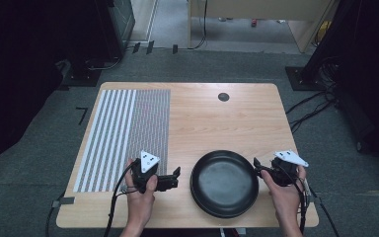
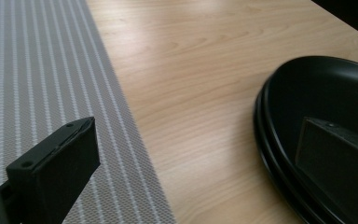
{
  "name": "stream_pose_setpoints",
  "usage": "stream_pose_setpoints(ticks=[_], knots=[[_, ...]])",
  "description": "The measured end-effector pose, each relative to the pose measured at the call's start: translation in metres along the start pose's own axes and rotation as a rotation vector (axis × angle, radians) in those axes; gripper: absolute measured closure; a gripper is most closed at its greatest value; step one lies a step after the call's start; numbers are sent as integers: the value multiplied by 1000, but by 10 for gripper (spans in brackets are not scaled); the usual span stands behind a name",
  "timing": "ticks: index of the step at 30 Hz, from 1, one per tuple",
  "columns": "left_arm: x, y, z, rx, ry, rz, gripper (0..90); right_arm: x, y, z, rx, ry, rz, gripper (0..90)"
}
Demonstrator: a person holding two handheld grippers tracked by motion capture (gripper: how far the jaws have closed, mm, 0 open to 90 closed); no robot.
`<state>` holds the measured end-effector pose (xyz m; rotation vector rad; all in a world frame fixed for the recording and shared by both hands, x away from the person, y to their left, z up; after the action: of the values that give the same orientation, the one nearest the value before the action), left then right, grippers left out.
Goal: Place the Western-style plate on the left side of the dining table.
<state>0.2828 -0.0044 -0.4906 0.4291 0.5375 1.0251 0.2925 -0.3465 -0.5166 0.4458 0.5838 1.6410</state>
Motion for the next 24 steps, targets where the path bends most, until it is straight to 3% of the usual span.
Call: stream_pose_setpoints(ticks=[2,12,14,16,18,24], knots=[[-9,-3,-5,8,-23,-9,0,6,1,1,-4,-3,12,141],[-41,-17,-21,46,-61,-83,0,30,12,1,-37,1,60,161],[-48,-20,-25,50,-76,-89,0,32,16,3,-53,20,50,169],[-58,-22,-30,58,-82,-120,0,33,21,4,-74,16,51,175],[-63,-25,-35,67,-99,-118,0,34,24,4,-85,6,53,179],[-79,-28,-46,94,-100,-179,0,39,31,-3,-129,11,59,233]])
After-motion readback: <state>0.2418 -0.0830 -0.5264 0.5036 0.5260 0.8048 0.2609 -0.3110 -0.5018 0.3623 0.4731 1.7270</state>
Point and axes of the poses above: each handheld gripper's, and its own axes: y roughly backward along the jaws, z roughly out of its top, x roughly to its left, the point moved 7 cm from there along -y, roughly forward along the jaws, and after that the axes turned 6 degrees about y, right-handed, at the moved point
